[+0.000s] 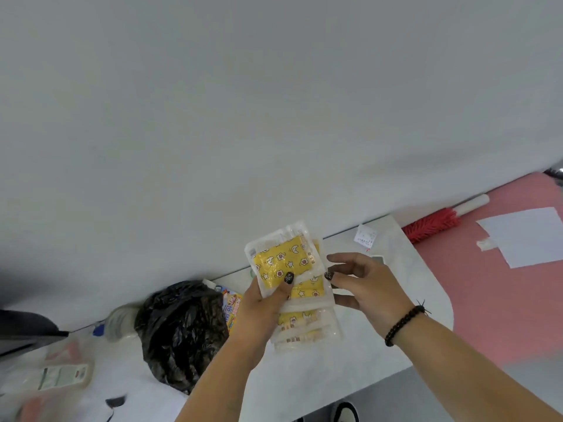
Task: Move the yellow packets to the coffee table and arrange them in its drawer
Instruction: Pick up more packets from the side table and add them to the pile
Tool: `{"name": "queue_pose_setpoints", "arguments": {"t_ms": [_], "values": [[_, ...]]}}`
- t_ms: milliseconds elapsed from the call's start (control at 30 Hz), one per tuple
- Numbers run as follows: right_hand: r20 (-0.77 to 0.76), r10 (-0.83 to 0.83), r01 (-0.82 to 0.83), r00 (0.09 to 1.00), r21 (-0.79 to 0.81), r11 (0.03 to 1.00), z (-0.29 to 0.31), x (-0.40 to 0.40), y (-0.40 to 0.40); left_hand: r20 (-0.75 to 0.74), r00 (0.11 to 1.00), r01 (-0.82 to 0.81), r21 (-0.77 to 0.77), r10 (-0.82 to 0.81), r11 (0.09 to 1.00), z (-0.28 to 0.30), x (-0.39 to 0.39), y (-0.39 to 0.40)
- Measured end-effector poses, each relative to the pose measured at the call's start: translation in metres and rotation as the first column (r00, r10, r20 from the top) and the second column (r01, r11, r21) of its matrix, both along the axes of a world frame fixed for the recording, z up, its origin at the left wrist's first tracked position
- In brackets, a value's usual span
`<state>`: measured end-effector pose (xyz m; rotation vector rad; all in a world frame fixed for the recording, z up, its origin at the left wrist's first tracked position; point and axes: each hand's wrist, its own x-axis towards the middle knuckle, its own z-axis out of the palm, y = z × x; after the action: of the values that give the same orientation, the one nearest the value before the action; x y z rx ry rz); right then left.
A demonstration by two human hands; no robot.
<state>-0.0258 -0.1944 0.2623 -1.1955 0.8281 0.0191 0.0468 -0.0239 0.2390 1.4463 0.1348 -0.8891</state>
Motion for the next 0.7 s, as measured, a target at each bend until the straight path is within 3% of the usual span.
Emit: {"name": "queue_pose_setpoints", "arguments": {"t_ms": [267,400,700], "values": [[0.053,0.05,-0.047,0.997,-0.066,0.997,0.09,0.003,0.019,0.075,0.99,0.116,0.001,-0.116,0.993,0.112,-0.01,0.033],[0.045,0.161,-0.158,0.986,-0.066,0.985,0.119,0.003,0.025,0.064,0.982,0.177,0.005,-0.177,0.984,0.15,-0.025,0.04],[0.134,0.357,-0.348,0.924,-0.084,0.934,0.158,-0.02,-0.012,0.04,0.997,0.068,-0.084,-0.065,0.994,0.188,-0.094,0.014]]}}
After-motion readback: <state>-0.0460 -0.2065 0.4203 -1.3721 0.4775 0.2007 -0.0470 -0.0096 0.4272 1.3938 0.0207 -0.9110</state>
